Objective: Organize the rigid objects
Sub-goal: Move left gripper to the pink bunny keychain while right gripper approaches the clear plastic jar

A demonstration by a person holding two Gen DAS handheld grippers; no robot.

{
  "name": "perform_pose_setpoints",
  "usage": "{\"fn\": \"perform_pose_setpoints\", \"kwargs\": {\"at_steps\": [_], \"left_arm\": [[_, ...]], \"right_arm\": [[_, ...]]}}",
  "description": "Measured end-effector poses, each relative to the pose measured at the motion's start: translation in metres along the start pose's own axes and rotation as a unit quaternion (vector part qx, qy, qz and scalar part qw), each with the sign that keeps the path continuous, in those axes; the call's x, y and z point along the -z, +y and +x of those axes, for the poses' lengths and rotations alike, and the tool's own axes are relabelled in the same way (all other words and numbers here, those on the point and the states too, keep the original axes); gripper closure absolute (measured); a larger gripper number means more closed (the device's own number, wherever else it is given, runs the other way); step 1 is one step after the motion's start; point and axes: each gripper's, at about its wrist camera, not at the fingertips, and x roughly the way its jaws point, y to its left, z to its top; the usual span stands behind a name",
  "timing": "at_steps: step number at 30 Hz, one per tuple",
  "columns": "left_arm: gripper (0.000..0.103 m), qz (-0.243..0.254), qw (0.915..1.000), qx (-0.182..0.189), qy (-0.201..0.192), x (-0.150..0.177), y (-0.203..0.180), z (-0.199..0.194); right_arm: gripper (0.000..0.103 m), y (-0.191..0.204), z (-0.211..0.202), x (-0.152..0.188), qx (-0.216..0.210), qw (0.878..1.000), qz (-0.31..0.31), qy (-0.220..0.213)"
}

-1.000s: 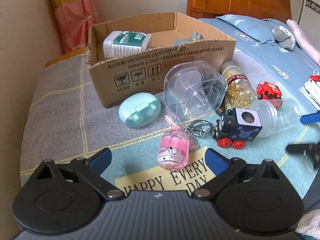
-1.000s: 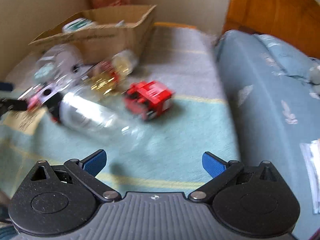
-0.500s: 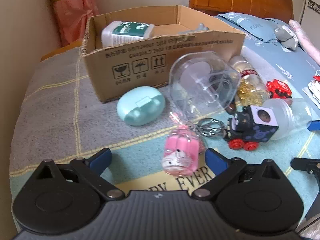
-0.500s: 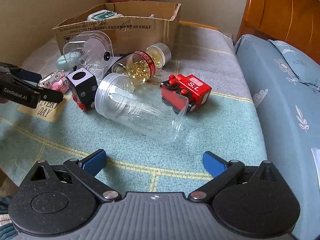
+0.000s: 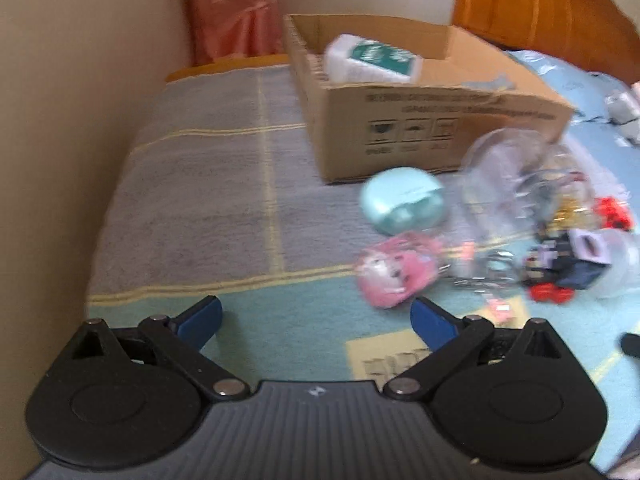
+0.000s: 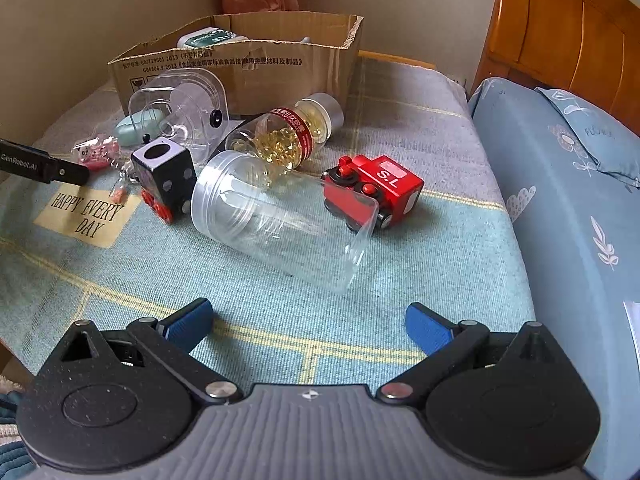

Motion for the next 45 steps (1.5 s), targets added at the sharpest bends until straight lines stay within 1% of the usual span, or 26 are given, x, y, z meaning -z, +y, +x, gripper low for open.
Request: {"fn": "perform_pose_setpoints", "kwargs": {"at_steps": [1, 3, 7, 9, 11, 15, 18, 20, 23, 25, 27, 29, 31, 39, 45], "left_arm": [[0.003, 0.0, 0.9999, 0.015, -0.001, -0.001, -0.004, -0.001], [0.003, 0.003, 0.9996, 0.028, -0.007, -0.006, -0.013, -0.001], [0.003, 0.004, 0.9994, 0.03, -0.016, -0.02, -0.03, 0.011], [0.003, 0.0, 0.9996, 0.025, -0.013, -0.024, -0.033, 0.019], [0.003, -0.003, 0.9998, 0.019, -0.011, -0.026, -0.03, 0.026], [0.002, 0.014, 0.9998, -0.004, -0.011, -0.019, -0.026, 0.025], [0.002, 0.005, 1.0, -0.004, -0.007, -0.013, -0.016, 0.019], [0.002, 0.002, 0.9999, -0.01, -0.005, -0.009, -0.01, 0.016], [0.002, -0.001, 0.9999, -0.01, -0.005, -0.005, -0.006, 0.013], [0.002, 0.0, 1.0, -0.009, -0.004, -0.005, -0.007, 0.012], [0.002, -0.001, 1.0, -0.008, -0.003, -0.005, -0.007, 0.012], [0.002, 0.0, 1.0, -0.005, -0.003, -0.003, -0.007, 0.011], [0.002, 0.003, 1.0, -0.004, -0.004, -0.002, -0.007, 0.01], [0.002, 0.005, 1.0, 0.006, -0.003, -0.002, -0.011, 0.009], [0.002, -0.024, 0.9997, 0.001, 0.0, -0.006, -0.01, 0.01]], "right_arm": [[0.0, 0.0, 0.0, 0.0, 0.0, 1.0, 0.0, -0.001], [0.0, 0.002, 0.002, -0.002, -0.001, 1.0, -0.001, -0.003], [0.0, 0.005, 0.005, -0.005, -0.003, 1.0, -0.002, -0.005], [0.0, 0.006, 0.006, -0.007, -0.004, 1.0, -0.003, -0.004], [0.0, 0.007, 0.007, -0.008, -0.004, 1.0, -0.003, -0.004], [0.0, 0.007, 0.011, -0.012, -0.004, 1.0, -0.002, -0.004], [0.0, 0.004, 0.012, -0.013, -0.009, 1.0, -0.005, -0.004], [0.0, 0.0, 0.012, -0.013, -0.002, 1.0, 0.004, -0.004], [0.0, -0.001, 0.012, -0.015, 0.003, 1.0, 0.009, 0.007], [0.0, 0.001, 0.012, -0.019, -0.002, 1.0, 0.008, 0.022], [0.0, 0.005, 0.011, -0.022, -0.022, 0.999, 0.003, 0.028], [0.0, 0.009, 0.008, -0.027, -0.041, 0.999, 0.004, 0.021], [0.0, 0.014, 0.008, -0.033, -0.048, 0.999, 0.003, 0.015], [0.0, 0.028, 0.023, -0.056, -0.054, 0.998, -0.02, 0.006], [0.0, 0.036, 0.027, -0.061, -0.031, 0.999, -0.025, 0.002]]}}
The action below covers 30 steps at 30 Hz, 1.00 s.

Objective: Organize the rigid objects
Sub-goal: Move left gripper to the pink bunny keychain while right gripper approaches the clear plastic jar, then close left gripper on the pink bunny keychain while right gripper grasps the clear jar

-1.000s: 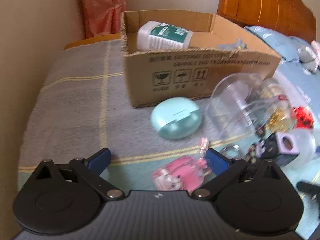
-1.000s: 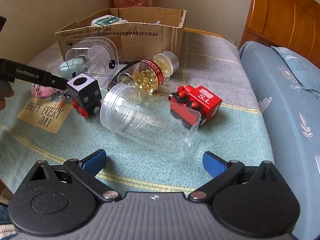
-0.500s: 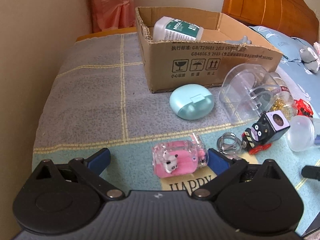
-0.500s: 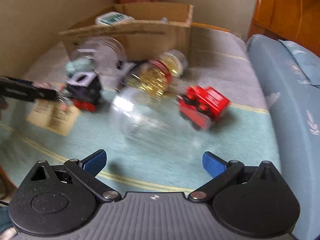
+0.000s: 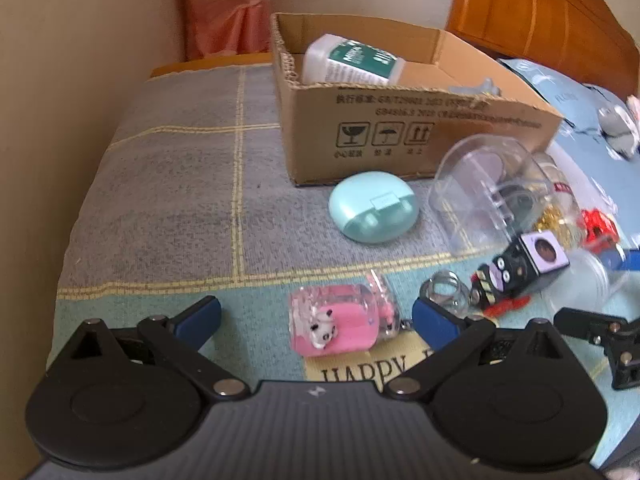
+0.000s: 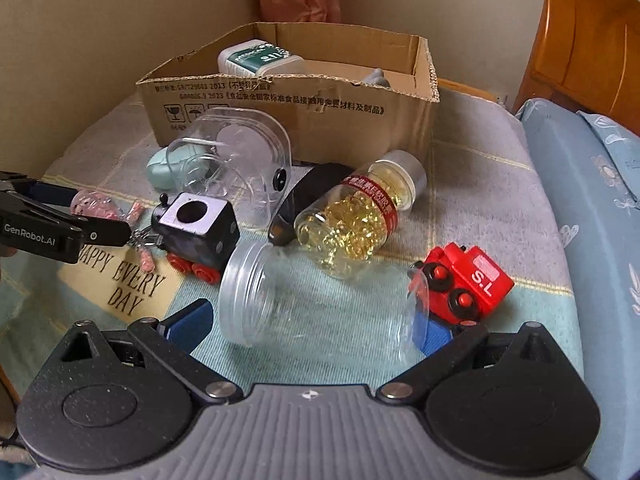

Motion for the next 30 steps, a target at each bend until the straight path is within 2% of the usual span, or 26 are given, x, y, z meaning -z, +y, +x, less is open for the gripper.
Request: {"fn": "perform_pose_setpoints", "kwargs": {"at_steps": [6, 9, 11, 21, 24, 28, 30], "left_arm": [[0.001, -0.005, 0.9996, -0.027, 0.004, 0.007, 0.008, -0.004], [0.001, -0.008, 0.9994, -0.033, 0.0, 0.014, 0.013, -0.009], [0.001, 0.013, 0.9991, -0.04, 0.002, 0.017, 0.008, -0.009], [0.001, -0.001, 0.9991, -0.041, -0.009, 0.012, -0.004, -0.002], [0.004, -0.01, 0.999, -0.042, -0.013, 0.012, -0.004, -0.001], [0.012, -0.017, 0.9988, -0.043, -0.017, 0.011, -0.004, -0.004], [0.012, -0.03, 0.9988, -0.033, -0.021, 0.01, -0.002, -0.009]], "right_arm": [[0.0, -0.005, -0.002, 0.002, 0.028, 1.0, -0.003, 0.006], [0.0, -0.009, -0.001, 0.009, 0.024, 1.0, -0.004, 0.019], [0.0, -0.009, 0.004, 0.014, 0.017, 0.999, -0.003, 0.033], [0.0, -0.007, 0.006, 0.015, 0.012, 1.0, 0.0, 0.024], [0.0, -0.007, 0.006, 0.014, 0.012, 1.0, 0.001, 0.023], [0.0, -0.006, 0.003, 0.012, 0.022, 1.0, -0.003, 0.013], [0.0, -0.005, -0.002, 0.009, 0.019, 1.0, -0.004, 0.002]]}}
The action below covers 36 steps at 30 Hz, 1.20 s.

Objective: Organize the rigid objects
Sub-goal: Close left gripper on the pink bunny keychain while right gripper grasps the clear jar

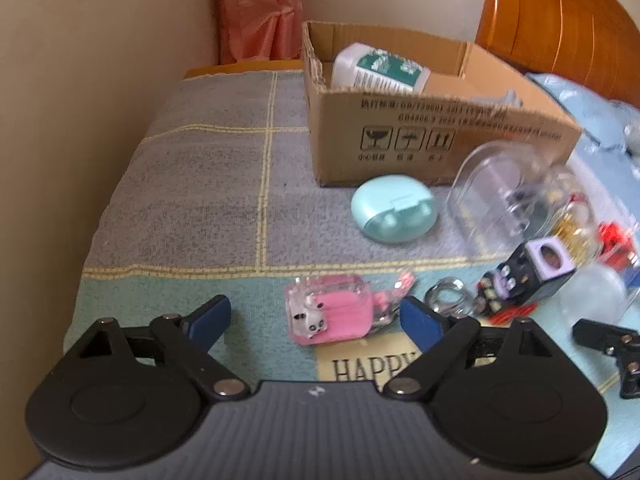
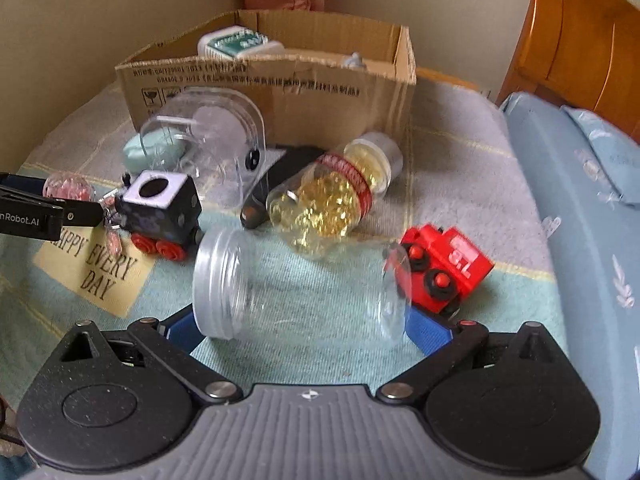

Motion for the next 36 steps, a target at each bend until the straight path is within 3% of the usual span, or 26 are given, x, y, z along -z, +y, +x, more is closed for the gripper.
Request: {"fn": "perform_pose_setpoints", "kwargs": {"at_steps": [3, 7, 15, 21, 36], "left_arm": [[0.013, -0.011, 0.9999, 0.002, -0.01, -0.002, 0.001, -0.005], [0.025, -0.01, 0.9999, 0.001, -0.001, -0.003, 0.003, -0.003], [0.029, -0.003, 0.9999, -0.011, 0.0, 0.002, 0.008, -0.006], [0.051, -0.002, 1.0, 0.001, 0.004, -0.001, 0.004, -0.003], [0.053, 0.069, 0.9963, 0.046, 0.023, -0.024, -0.004, -0.032]], "right_arm": [[0.0, 0.0, -0.003, -0.006, -0.005, 1.0, 0.004, -0.007], [0.0, 0.003, -0.001, -0.01, 0.005, 1.0, 0.0, -0.006], [0.002, 0.004, -0.004, -0.01, 0.007, 1.0, 0.002, -0.002], [0.009, 0.01, -0.003, -0.014, 0.009, 1.0, -0.007, 0.001], [0.009, -0.009, -0.028, -0.024, -0.055, 0.998, -0.022, 0.0]]}}
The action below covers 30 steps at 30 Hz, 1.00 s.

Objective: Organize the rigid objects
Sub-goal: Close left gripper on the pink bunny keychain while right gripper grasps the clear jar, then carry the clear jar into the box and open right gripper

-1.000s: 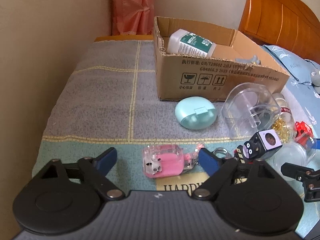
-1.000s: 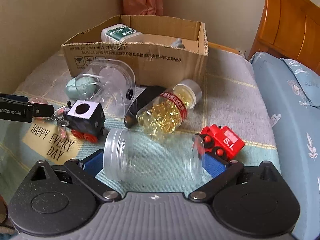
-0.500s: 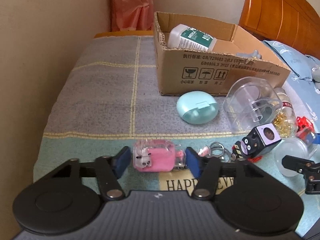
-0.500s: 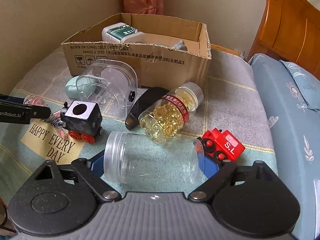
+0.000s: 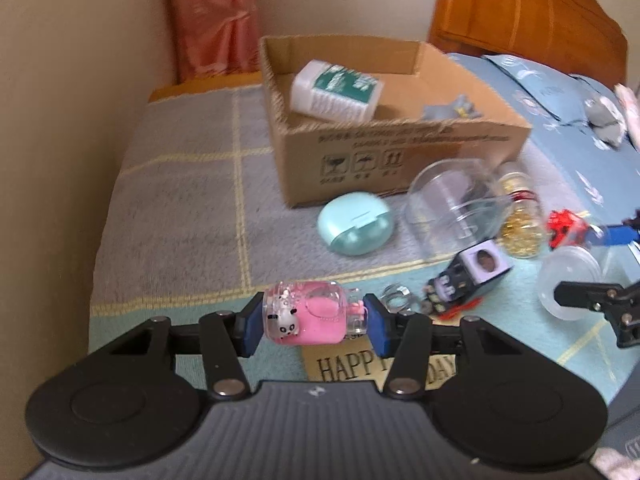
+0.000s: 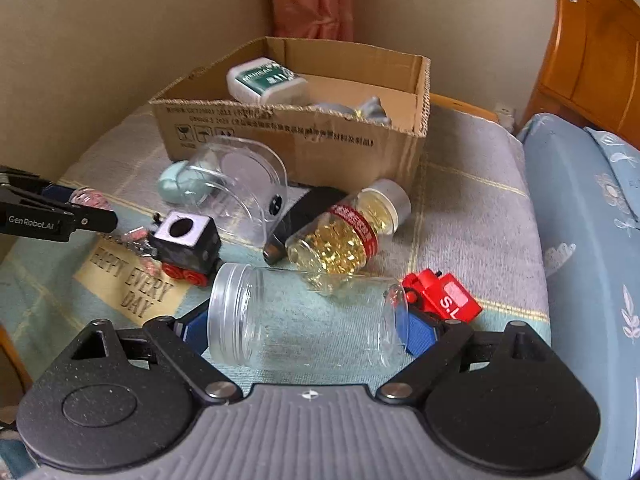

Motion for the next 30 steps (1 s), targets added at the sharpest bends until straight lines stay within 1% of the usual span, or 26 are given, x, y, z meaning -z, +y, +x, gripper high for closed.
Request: {"fn": "perform_pose_setpoints", "kwargs": {"at_steps": [6, 14, 18, 21, 24, 30], "left_arm": [[0.053, 0.039, 0.9992, 0.008, -0.008, -0.022, -0.01, -0.02], [0.053, 0.069, 0.9972, 0.017, -0.023, -0.046, -0.022, -0.041], [0.053, 0.079, 0.9964, 0.017, -0.025, -0.05, -0.024, -0.046], [0.053, 0.083, 0.9962, 0.016, -0.021, -0.049, -0.025, -0.044], [0.053, 0.081, 0.9965, 0.015, -0.016, -0.047, -0.026, -0.041], [0.053, 0.084, 0.9961, 0.02, -0.019, -0.046, -0.027, -0.044]], "right_arm": [[0.009, -0.007, -0.014, -0.014, -0.027, 0.999, -0.014, -0.014], [0.009, -0.014, -0.029, -0.033, -0.037, 0.998, -0.024, -0.045], [0.009, -0.013, -0.031, -0.039, -0.044, 0.997, -0.023, -0.057], [0.009, -0.011, -0.032, -0.042, -0.044, 0.997, -0.03, -0.062], [0.009, -0.015, -0.033, -0.051, -0.036, 0.996, -0.03, -0.072], [0.009, -0.024, -0.02, -0.092, -0.016, 0.996, -0.031, -0.084]]}}
